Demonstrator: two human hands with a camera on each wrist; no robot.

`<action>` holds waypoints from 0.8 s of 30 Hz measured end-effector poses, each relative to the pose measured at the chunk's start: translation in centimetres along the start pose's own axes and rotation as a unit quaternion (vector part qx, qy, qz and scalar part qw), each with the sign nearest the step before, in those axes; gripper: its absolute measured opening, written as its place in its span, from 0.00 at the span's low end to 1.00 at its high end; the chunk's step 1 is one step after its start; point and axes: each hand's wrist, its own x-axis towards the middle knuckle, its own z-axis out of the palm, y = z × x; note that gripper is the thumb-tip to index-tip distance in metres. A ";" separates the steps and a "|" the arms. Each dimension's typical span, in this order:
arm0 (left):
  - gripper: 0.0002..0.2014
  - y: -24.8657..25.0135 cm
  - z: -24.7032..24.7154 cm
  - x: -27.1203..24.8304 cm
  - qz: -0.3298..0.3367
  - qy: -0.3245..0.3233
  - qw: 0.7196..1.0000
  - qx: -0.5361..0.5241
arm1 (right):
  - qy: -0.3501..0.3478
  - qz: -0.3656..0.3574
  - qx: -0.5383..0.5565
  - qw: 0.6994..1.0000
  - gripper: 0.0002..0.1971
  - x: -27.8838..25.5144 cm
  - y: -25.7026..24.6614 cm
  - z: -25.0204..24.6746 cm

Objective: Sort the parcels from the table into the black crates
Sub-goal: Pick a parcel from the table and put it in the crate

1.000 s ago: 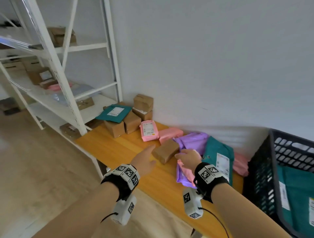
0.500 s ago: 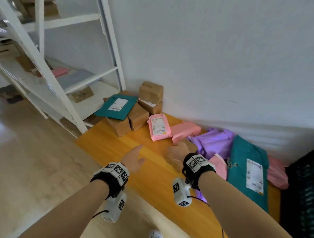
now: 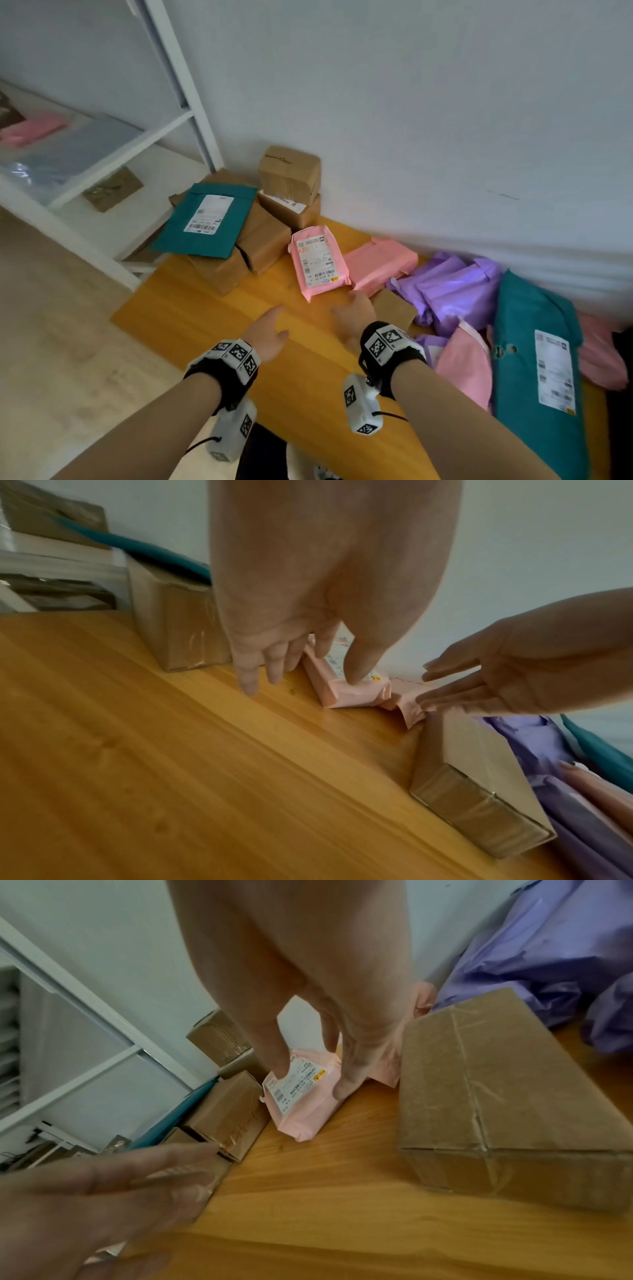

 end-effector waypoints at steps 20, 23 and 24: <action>0.28 -1.4 -5.9 12.8 0.096 -0.136 0.985 -0.045 | 0.188 0.045 -0.205 0.959 0.60 9.3 -4.4 7.5; 0.28 -1.7 -5.7 13.4 0.098 -0.152 0.982 -0.049 | 0.199 0.072 -0.223 0.952 0.62 10.1 -4.6 8.2; 0.28 -1.8 -5.7 13.4 0.097 -0.155 0.982 -0.050 | 0.197 0.079 -0.225 0.951 0.63 10.3 -4.7 8.3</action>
